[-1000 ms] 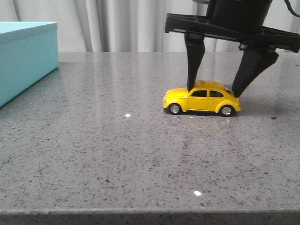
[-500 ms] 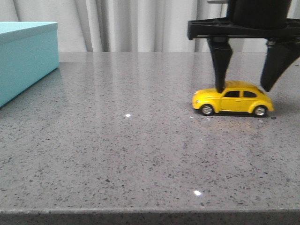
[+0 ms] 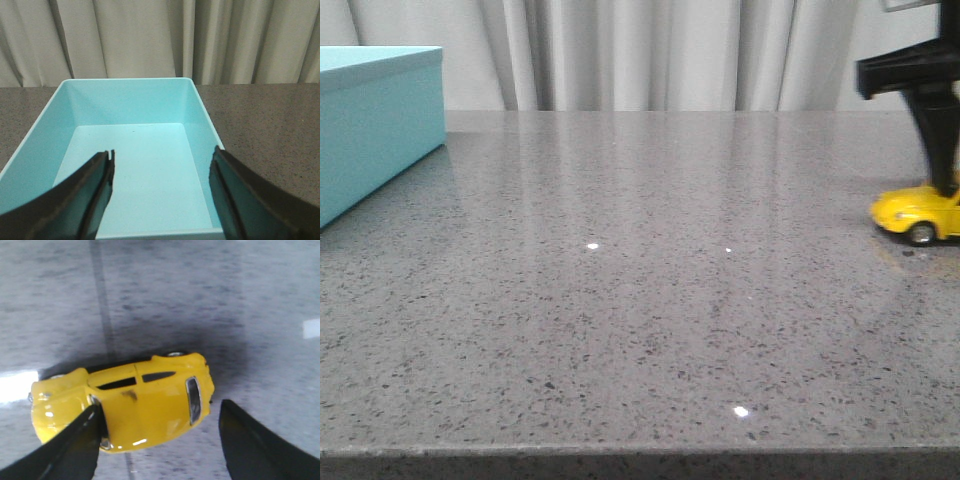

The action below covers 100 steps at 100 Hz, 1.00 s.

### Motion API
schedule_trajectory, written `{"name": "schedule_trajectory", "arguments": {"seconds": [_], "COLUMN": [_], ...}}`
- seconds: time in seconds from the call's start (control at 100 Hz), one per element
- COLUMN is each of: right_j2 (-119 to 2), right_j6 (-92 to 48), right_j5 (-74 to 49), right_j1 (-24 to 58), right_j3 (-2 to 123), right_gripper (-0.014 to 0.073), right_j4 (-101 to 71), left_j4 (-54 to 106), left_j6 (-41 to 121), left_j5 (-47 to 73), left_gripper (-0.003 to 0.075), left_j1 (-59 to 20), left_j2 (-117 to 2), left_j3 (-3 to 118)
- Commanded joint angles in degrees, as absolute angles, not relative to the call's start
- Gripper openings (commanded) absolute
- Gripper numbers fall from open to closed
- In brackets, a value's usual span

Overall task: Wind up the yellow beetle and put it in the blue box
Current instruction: 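Push the yellow car with the right gripper toward the blue box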

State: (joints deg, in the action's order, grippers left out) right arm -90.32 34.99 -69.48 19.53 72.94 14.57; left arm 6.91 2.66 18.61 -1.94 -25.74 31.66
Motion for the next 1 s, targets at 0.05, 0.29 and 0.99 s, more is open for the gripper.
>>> {"name": "schedule_trajectory", "arguments": {"seconds": [0.05, 0.29, 0.99], "right_j2": [-83.88, -76.1, -69.84], "right_j6": [35.04, 34.13, 33.89], "right_j5": [-67.92, -64.7, -55.42], "right_j1": [18.8, 20.29, 22.58], "right_j3": [73.56, 73.56, 67.43], "right_gripper": [0.0494, 0.0494, 0.0494], "right_j4": [17.15, 16.07, 15.17], "left_j4": [7.48, 7.48, 8.0], "left_j6": [2.56, 2.56, 2.7], "left_j5": [14.75, 13.71, 15.9], "left_gripper": [0.041, 0.041, 0.041], "left_j1": [-2.33, -2.33, -2.42], "left_j2": [-26.39, -26.39, -27.43], "left_j3": [33.69, 33.69, 34.43]}}
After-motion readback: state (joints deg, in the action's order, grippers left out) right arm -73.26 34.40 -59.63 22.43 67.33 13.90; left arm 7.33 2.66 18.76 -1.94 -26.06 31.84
